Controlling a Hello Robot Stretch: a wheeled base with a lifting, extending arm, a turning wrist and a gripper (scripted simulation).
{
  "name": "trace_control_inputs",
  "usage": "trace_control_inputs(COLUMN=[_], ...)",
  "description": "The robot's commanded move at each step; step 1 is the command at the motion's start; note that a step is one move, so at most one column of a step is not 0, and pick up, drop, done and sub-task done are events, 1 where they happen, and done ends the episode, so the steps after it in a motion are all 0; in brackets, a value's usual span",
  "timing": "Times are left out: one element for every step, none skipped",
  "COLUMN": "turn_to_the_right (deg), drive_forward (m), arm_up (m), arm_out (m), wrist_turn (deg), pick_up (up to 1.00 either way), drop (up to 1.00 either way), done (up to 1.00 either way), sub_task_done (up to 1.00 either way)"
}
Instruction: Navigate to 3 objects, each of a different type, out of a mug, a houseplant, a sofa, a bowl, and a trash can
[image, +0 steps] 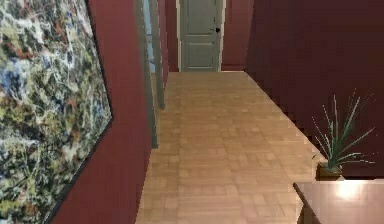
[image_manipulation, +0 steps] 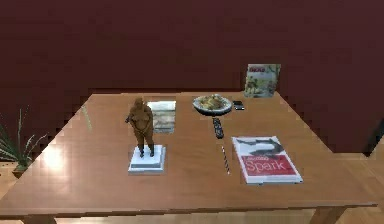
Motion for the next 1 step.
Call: trace_control_inputs(turn_to_the_right=[0.0], drive_forward=[0.8], arm_up=[0.0], arm_out=[0.0], wrist_turn=[0.0], pick_up=[0.0], drop=[0.0], done=[0.0], sub_task_done=[0.0])
